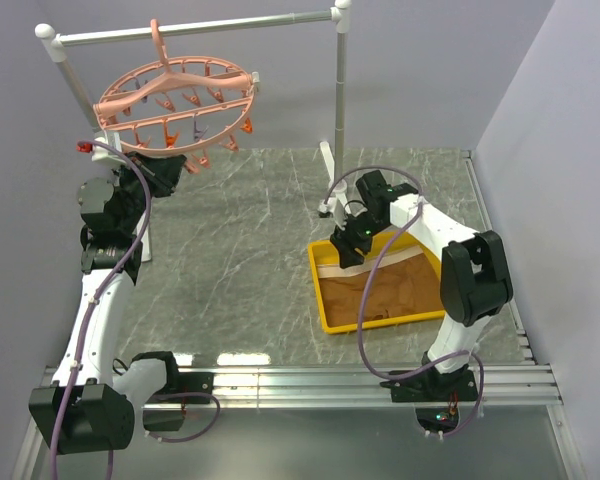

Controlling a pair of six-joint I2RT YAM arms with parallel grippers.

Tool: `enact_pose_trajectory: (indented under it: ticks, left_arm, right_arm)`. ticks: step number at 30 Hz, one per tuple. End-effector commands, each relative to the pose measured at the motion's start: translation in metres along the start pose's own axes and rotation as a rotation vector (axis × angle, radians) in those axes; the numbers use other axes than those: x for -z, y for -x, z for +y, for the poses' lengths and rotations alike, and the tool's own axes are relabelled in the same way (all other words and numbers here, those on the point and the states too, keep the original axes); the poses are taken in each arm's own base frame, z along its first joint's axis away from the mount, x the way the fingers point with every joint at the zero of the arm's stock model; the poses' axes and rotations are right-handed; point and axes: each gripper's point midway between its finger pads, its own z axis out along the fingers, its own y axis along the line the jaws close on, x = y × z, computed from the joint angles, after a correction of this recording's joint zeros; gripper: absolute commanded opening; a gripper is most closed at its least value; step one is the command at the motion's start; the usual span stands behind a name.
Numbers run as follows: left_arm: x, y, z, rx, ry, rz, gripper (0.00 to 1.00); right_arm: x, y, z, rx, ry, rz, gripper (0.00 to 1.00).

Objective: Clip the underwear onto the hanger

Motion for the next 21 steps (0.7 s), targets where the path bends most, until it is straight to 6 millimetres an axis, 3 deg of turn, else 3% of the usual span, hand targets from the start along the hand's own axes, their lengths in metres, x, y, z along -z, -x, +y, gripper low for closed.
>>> enact_pose_trajectory:
  ticks: [1, 6, 10, 16, 21]
  left_arm:
    - [-0.001, 0.026, -0.013, -0.049, -0.032, -0.065, 0.00]
    - [-0.001, 0.025, -0.013, -0.045, -0.033, -0.066, 0.00]
    - [-0.002, 0.024, -0.013, -0.049, -0.036, -0.057, 0.00]
    - [-0.002, 0.023, -0.011, -0.054, -0.026, -0.054, 0.00]
    - [-0.002, 0.021, -0.011, -0.065, -0.026, -0.043, 0.00]
  right_arm:
    - [-0.006, 0.007, -0.019, 0.045, -0.045, -0.039, 0.62]
    - [-0.018, 0.001, -0.022, 0.061, -0.062, -0.047, 0.64]
    - [-0.022, -0.001, -0.025, 0.143, -0.071, -0.068, 0.75]
    - [-0.031, -0.009, -0.014, 0.150, 0.076, -0.006, 0.75]
    - [-0.035, -0.003, -0.024, 0.138, 0.081, 0.002, 0.76]
